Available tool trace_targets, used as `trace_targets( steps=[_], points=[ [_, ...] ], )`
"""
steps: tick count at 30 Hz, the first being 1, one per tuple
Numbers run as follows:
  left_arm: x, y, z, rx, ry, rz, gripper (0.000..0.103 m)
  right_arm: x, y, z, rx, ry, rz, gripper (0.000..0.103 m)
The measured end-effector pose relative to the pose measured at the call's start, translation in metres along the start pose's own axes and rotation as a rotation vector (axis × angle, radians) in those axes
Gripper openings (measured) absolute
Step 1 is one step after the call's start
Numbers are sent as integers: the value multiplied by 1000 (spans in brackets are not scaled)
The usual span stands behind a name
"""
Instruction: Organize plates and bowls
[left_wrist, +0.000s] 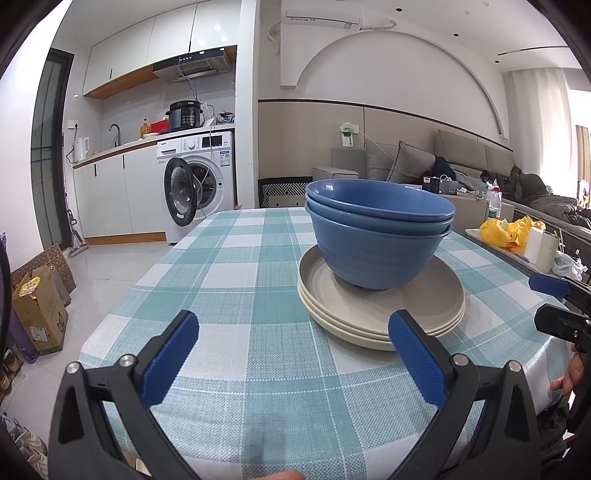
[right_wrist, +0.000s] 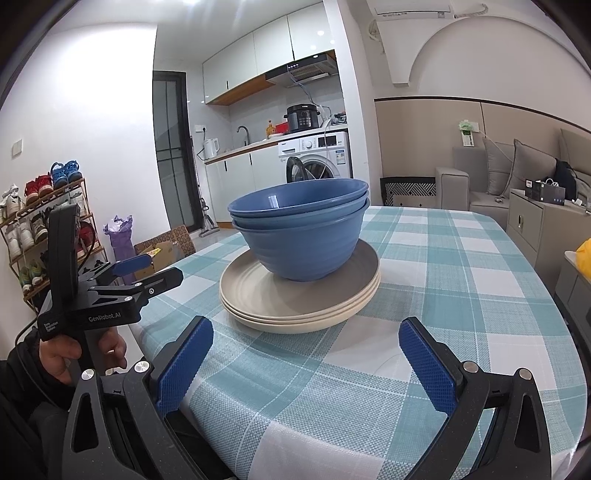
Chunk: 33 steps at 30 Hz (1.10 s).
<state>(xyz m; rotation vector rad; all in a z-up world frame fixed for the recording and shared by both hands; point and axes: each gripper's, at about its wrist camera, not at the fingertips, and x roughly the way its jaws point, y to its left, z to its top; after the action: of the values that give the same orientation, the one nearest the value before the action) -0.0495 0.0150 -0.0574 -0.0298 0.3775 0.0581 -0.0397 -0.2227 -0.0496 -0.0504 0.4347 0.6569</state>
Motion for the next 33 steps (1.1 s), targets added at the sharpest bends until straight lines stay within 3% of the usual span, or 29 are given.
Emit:
trace_targets(
  steps=[33],
  points=[
    [-1,-4,-1,4,2,-7,103,-2,1,2,-4,-2,1,102]
  ],
)
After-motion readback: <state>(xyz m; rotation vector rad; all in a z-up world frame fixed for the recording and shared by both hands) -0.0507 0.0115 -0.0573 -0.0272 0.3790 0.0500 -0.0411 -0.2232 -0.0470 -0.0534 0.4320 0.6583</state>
